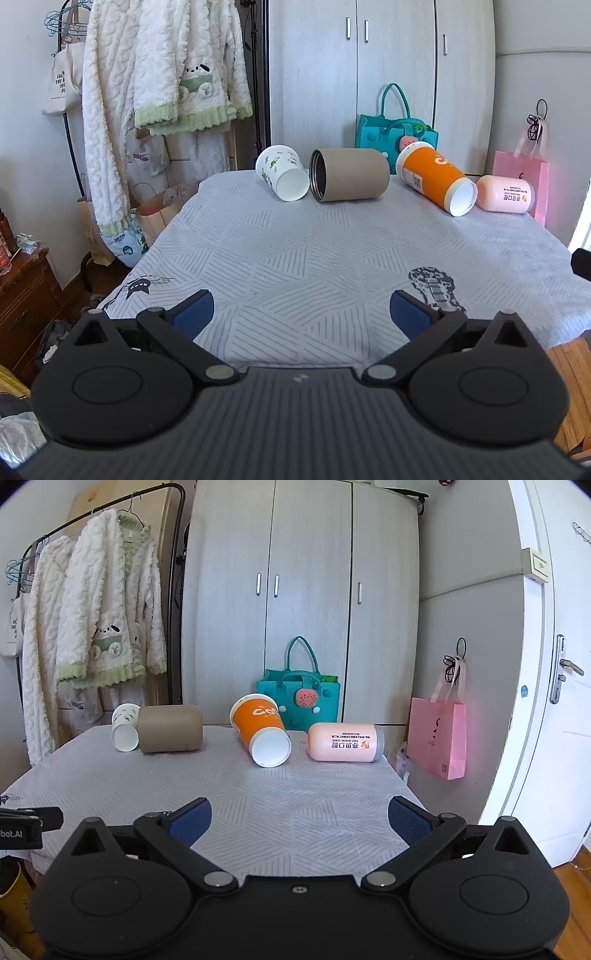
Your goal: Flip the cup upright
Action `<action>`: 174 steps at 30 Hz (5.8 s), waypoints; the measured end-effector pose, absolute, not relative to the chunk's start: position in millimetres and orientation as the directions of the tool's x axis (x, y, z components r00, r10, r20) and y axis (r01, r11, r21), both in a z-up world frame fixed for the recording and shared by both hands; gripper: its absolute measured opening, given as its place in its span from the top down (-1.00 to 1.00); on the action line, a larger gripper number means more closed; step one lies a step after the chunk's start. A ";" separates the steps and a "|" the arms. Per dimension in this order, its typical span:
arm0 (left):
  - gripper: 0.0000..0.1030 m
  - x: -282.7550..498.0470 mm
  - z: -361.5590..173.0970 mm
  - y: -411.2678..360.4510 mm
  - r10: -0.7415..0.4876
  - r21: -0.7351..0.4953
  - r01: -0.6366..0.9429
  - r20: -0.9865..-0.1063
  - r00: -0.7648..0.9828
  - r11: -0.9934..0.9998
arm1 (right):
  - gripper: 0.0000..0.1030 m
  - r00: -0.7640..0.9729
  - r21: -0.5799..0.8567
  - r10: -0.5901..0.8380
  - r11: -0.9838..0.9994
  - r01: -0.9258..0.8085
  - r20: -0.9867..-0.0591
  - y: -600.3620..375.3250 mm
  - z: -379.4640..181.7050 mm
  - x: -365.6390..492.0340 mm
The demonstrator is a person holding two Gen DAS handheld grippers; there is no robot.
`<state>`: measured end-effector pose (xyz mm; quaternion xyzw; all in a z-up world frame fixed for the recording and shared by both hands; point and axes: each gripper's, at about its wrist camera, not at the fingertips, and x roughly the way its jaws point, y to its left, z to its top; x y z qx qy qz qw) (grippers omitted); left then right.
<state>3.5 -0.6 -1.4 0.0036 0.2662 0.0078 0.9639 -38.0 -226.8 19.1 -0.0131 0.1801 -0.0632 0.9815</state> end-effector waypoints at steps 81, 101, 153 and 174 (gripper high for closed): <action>-1.00 -29.2 9.1 14.5 -0.052 -0.045 0.038 -0.372 0.927 0.998 | -1.00 0.931 -0.047 -0.138 0.990 0.130 -0.337 -224.5 18.4 -47.4; -1.00 22.7 61.0 6.4 -0.108 -0.043 0.099 -0.451 0.886 0.994 | -1.00 0.922 0.027 0.168 0.985 -0.169 -0.350 -252.0 64.7 -22.8; -0.97 221.0 13.9 -29.1 -0.393 -0.440 0.120 -0.606 0.691 0.890 | -0.37 0.632 -0.075 0.219 0.911 -0.405 -0.744 -247.6 53.6 239.6; -0.99 154.0 25.7 -22.9 -0.432 -0.425 0.193 -0.587 0.685 0.884 | -0.37 0.585 0.117 0.360 0.904 -0.411 -0.727 -244.7 48.8 143.7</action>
